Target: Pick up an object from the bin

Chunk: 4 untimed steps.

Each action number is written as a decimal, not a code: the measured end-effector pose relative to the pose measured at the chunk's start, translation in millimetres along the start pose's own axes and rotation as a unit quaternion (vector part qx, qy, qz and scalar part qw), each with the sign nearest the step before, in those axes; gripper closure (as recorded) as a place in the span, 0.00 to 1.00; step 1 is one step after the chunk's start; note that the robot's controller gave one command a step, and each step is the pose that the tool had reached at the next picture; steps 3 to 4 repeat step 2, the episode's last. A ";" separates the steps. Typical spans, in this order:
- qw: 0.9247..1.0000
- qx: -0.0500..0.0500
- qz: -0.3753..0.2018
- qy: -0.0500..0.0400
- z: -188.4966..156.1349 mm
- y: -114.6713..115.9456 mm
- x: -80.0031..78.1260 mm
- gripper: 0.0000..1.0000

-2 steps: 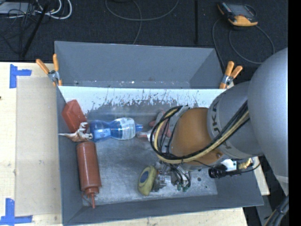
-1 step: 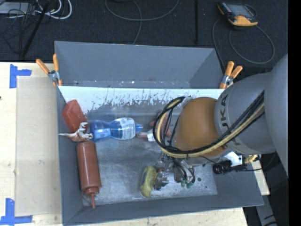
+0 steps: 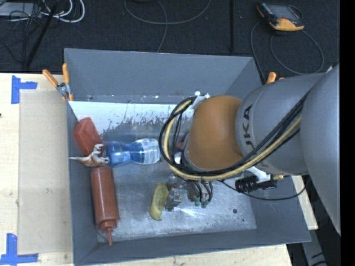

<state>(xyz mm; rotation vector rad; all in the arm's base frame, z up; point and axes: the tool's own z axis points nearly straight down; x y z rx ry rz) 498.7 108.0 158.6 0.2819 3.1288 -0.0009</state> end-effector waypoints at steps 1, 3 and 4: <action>1.000 -0.001 -0.020 0.001 -21.4 10.8 8.3 1.00; 1.000 0.001 -0.009 0.003 -78.6 -3.7 5.1 1.00; 1.000 0.001 -0.009 0.003 -78.6 -3.7 5.1 1.00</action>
Offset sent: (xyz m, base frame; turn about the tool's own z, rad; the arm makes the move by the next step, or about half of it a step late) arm -0.0044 -0.0005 0.1068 -0.0067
